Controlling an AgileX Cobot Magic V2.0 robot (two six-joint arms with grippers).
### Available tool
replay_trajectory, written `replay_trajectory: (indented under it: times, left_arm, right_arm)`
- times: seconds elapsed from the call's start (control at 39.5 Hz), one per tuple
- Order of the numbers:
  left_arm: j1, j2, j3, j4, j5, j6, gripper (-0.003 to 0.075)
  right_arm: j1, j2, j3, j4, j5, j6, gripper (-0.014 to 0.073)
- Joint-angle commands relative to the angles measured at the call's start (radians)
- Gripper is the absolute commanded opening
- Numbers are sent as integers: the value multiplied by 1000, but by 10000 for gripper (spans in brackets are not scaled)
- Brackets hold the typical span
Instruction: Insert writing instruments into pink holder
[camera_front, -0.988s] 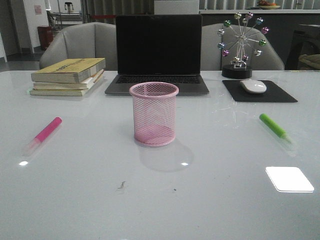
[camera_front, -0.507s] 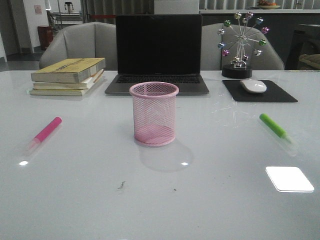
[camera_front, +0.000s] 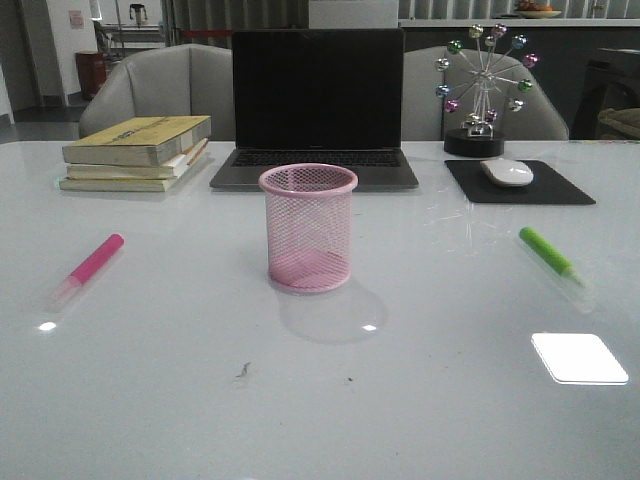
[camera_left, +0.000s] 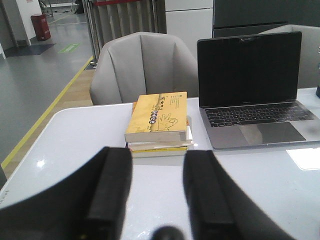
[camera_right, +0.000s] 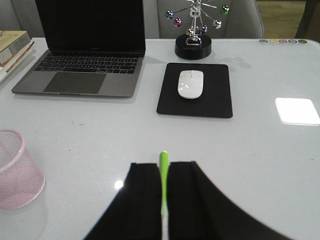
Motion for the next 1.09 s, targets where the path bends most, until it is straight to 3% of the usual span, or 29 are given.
replay_trajectory:
  times: [0.0, 0.08, 0.43, 0.56, 0.79, 1.06]
  left_arm:
    - [4, -4, -38, -10, -85, -5, 472]
    - [4, -4, -38, -10, -85, -5, 465]
    - [4, -2, -38, -10, -87, -5, 393]
    - [4, -2, -38, -10, -87, -5, 381]
    - [4, -2, -38, -10, -87, -5, 381]
    - [4, -2, -38, -10, -87, -5, 381]
  right_arm:
    - [-2, -4, -36, 5, -59, 0, 344]
    - [-2, -1, -36, 5, -44, 0, 377]
    - [-2, 5, -35, 14, -24, 1, 377]
    - [-2, 9, -59, -4, 43, -42, 377]
    - [-2, 112, -232, -19, 198, -82, 377]
    - [-2, 384, -451, -19, 323, -82, 377]
